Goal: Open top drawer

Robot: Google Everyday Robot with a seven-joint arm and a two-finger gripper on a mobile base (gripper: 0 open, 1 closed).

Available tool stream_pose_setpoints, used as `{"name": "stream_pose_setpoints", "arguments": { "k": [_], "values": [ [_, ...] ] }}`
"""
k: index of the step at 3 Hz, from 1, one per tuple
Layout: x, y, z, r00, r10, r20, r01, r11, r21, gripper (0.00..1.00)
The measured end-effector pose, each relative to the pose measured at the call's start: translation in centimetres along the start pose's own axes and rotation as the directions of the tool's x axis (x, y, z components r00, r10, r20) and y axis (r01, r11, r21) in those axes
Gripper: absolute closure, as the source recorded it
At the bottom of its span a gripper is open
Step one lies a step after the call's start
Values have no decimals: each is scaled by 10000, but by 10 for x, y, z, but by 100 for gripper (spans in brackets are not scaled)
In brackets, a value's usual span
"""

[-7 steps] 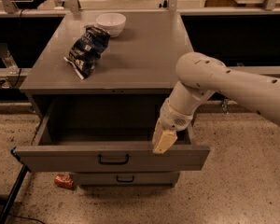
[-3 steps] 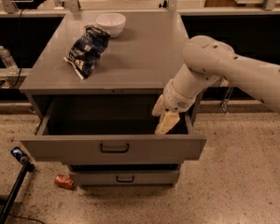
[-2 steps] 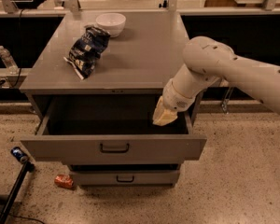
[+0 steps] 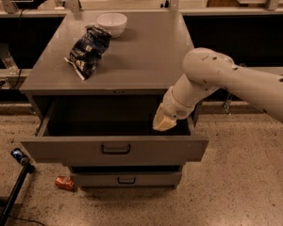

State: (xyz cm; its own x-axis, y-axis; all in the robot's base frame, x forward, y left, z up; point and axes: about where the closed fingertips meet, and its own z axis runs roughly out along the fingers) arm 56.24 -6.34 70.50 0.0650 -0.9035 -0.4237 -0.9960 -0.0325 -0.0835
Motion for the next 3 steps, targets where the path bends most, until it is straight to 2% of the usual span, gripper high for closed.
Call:
{"name": "stream_pose_setpoints", "arguments": {
  "k": [2, 3],
  "values": [
    [-1, 4, 33, 9994, -317, -147, 318, 9994, 123, 100],
    [-1, 2, 38, 9990, -422, -123, 424, 9989, 185, 100]
  ]
}}
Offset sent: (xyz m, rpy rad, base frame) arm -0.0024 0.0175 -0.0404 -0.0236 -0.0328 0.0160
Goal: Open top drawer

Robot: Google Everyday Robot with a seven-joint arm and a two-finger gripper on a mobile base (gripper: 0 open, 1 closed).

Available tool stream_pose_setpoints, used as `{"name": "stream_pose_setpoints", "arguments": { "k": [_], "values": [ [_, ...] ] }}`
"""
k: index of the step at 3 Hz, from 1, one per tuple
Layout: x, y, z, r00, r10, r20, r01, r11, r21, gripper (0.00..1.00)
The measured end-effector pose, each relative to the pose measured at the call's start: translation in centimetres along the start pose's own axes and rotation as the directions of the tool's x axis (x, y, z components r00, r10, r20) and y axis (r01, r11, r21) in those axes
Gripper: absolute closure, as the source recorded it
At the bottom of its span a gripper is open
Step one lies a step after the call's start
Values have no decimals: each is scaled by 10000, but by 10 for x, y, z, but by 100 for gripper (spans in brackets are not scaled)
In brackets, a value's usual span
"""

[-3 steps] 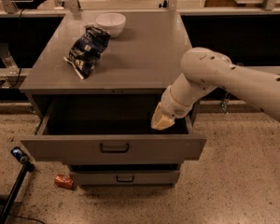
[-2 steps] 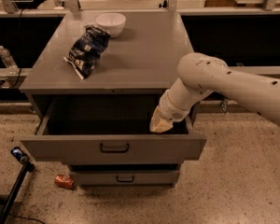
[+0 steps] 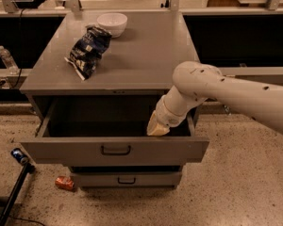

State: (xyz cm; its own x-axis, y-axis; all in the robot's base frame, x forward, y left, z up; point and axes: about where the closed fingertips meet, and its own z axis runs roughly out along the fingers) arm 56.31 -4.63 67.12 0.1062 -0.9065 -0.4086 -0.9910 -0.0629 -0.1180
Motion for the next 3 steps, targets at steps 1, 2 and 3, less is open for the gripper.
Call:
{"name": "stream_pose_setpoints", "arguments": {
  "k": [1, 2, 3],
  "values": [
    [-2, -12, 22, 9990, -452, -21, 453, 9985, 319, 100],
    [-2, -17, 36, 9980, -634, -74, 637, 9972, 391, 100],
    [1, -13, 45, 9975, -682, -156, 686, 9973, 270, 100]
  ]
}}
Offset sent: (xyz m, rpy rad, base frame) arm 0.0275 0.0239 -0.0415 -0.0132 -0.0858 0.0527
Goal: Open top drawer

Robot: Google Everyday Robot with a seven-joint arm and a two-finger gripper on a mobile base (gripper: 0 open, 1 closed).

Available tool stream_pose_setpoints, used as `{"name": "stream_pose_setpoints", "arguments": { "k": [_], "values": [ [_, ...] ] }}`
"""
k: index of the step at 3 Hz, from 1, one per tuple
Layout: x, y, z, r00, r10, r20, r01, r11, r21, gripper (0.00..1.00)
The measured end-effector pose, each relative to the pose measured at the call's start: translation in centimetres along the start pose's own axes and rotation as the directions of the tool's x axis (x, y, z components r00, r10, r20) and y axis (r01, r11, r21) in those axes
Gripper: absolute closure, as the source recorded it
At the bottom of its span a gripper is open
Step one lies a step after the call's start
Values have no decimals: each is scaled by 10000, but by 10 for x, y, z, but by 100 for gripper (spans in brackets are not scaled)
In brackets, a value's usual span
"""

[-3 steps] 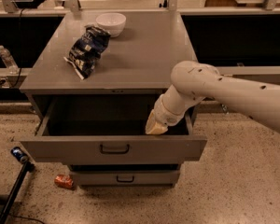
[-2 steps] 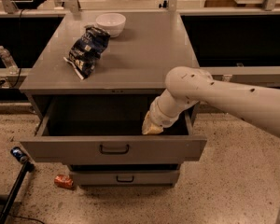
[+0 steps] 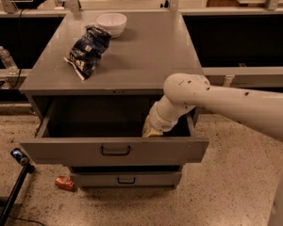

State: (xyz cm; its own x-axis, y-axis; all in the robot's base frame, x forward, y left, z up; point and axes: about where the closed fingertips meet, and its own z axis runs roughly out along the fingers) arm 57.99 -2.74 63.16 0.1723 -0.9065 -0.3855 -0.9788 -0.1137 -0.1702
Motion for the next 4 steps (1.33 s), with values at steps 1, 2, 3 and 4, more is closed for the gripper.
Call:
{"name": "stream_pose_setpoints", "arguments": {
  "k": [1, 2, 3, 4],
  "values": [
    [3, 15, -1, 9997, 204, -111, -207, 9993, -297, 100],
    [1, 45, -5, 9982, 589, -103, -596, 9940, -919, 100],
    [-3, 81, -11, 9946, 1037, -74, -1034, 9794, -1736, 100],
    [-6, 96, -17, 9924, 1223, -134, -1225, 9714, -2032, 100]
  ]
}}
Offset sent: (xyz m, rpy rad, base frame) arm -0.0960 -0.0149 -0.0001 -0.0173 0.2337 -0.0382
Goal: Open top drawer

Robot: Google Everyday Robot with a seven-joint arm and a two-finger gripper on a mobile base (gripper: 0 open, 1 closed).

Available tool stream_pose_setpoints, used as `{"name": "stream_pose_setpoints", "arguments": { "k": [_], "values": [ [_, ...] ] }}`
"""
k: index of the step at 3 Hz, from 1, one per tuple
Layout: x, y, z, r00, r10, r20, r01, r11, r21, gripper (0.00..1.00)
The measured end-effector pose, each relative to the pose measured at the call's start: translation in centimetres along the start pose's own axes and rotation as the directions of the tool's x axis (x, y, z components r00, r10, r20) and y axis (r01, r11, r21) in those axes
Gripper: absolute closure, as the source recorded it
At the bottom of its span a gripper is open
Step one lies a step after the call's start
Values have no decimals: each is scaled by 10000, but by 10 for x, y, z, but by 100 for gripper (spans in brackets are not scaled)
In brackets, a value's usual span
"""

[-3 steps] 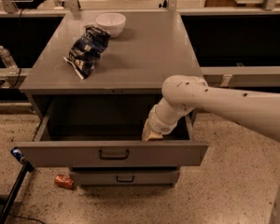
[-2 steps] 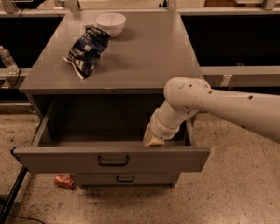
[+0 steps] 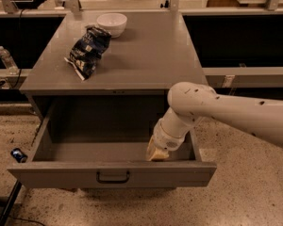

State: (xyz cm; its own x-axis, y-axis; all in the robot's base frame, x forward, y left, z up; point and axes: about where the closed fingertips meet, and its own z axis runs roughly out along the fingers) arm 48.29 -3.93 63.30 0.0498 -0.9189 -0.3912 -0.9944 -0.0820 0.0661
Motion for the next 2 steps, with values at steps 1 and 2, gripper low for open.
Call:
{"name": "stream_pose_setpoints", "arguments": {
  "k": [1, 2],
  "values": [
    [-6, 0, -15, 9998, 147, 132, -154, 9986, 499, 100],
    [-11, -7, -34, 9985, 323, 449, -367, 9943, 1006, 100]
  ]
}}
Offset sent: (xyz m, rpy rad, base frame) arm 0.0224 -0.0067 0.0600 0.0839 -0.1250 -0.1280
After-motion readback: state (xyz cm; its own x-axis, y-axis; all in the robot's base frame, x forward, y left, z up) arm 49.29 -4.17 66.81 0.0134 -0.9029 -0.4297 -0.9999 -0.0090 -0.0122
